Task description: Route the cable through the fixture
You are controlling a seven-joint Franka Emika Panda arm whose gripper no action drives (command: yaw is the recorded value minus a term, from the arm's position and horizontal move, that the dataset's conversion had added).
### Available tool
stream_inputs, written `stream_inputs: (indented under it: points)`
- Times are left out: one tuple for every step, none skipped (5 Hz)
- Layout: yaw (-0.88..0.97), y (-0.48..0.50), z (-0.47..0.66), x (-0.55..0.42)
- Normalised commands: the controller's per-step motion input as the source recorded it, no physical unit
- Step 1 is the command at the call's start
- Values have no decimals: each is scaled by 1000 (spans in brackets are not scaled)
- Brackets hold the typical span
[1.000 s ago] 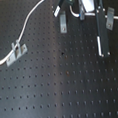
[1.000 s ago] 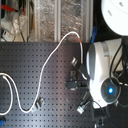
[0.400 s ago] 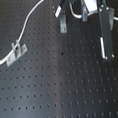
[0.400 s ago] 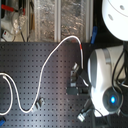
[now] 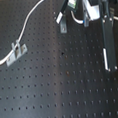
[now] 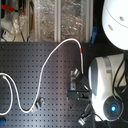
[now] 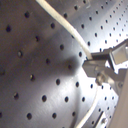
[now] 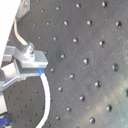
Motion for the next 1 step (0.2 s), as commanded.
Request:
stream_inputs:
  points:
    - [0,71,-1,-11]
